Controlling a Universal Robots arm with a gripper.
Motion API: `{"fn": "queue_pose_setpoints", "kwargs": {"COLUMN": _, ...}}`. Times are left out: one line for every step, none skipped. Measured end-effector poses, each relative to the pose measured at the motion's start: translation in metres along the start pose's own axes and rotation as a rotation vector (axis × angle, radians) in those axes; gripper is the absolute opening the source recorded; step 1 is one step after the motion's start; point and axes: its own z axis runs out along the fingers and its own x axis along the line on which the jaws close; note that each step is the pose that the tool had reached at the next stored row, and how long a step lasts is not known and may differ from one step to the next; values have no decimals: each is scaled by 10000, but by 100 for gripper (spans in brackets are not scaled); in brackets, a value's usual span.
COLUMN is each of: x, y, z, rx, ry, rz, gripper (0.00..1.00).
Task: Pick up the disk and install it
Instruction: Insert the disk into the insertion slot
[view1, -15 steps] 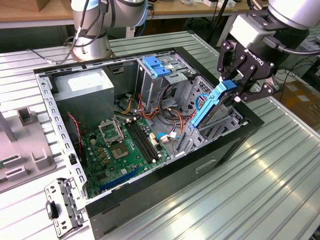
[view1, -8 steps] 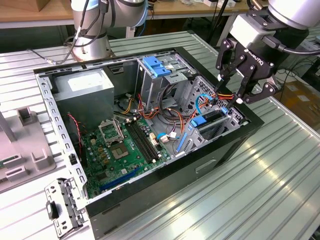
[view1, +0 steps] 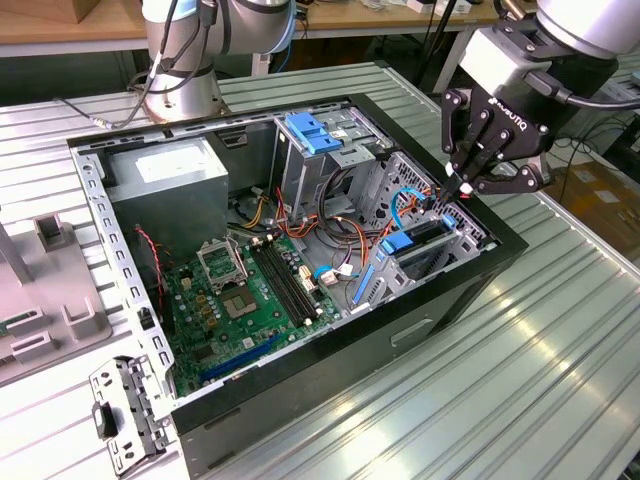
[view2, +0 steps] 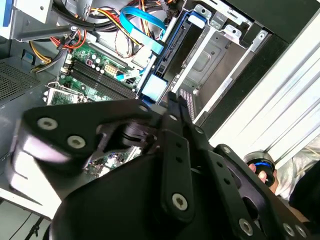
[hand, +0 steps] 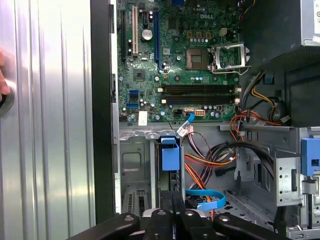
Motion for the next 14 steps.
{"fn": "queue_pose_setpoints", "kwargs": {"x": 0, "y": 0, "z": 0, "rx": 0, "ry": 0, "rz": 0, "gripper": 12}}
{"fn": "queue_pose_setpoints", "kwargs": {"x": 0, "y": 0, "z": 0, "rx": 0, "ry": -1, "rz": 0, "gripper": 11}}
{"fn": "queue_pose_setpoints", "kwargs": {"x": 0, "y": 0, "z": 0, "rx": 0, "ry": -1, "rz": 0, "gripper": 11}}
{"fn": "queue_pose_setpoints", "kwargs": {"x": 0, "y": 0, "z": 0, "rx": 0, "ry": -1, "rz": 0, "gripper": 11}}
{"fn": "queue_pose_setpoints", "kwargs": {"x": 0, "y": 0, "z": 0, "rx": 0, "ry": -1, "rz": 0, "gripper": 11}}
{"fn": "queue_pose_setpoints", "kwargs": {"x": 0, "y": 0, "z": 0, "rx": 0, "ry": -2, "rz": 0, "gripper": 11}}
{"fn": "queue_pose_setpoints", "kwargs": {"x": 0, "y": 0, "z": 0, "rx": 0, "ry": -2, "rz": 0, "gripper": 11}}
{"fn": "queue_pose_setpoints", "kwargs": {"x": 0, "y": 0, "z": 0, "rx": 0, "ry": -2, "rz": 0, "gripper": 11}}
{"fn": "queue_pose_setpoints", "kwargs": {"x": 0, "y": 0, "z": 0, "rx": 0, "ry": -3, "rz": 0, "gripper": 11}}
{"fn": "queue_pose_setpoints", "kwargs": {"x": 0, "y": 0, "z": 0, "rx": 0, "ry": -4, "rz": 0, "gripper": 11}}
{"fn": "queue_pose_setpoints", "kwargs": {"x": 0, "y": 0, "z": 0, "rx": 0, "ry": -4, "rz": 0, "gripper": 11}}
{"fn": "queue_pose_setpoints", "kwargs": {"x": 0, "y": 0, "z": 0, "rx": 0, "ry": -4, "rz": 1, "gripper": 11}}
{"fn": "queue_pose_setpoints", "kwargs": {"x": 0, "y": -2, "z": 1, "rx": -1, "ry": -5, "rz": 0, "gripper": 11}}
{"fn": "queue_pose_setpoints", "kwargs": {"x": 0, "y": -7, "z": 2, "rx": -1, "ry": -4, "rz": -1, "gripper": 11}}
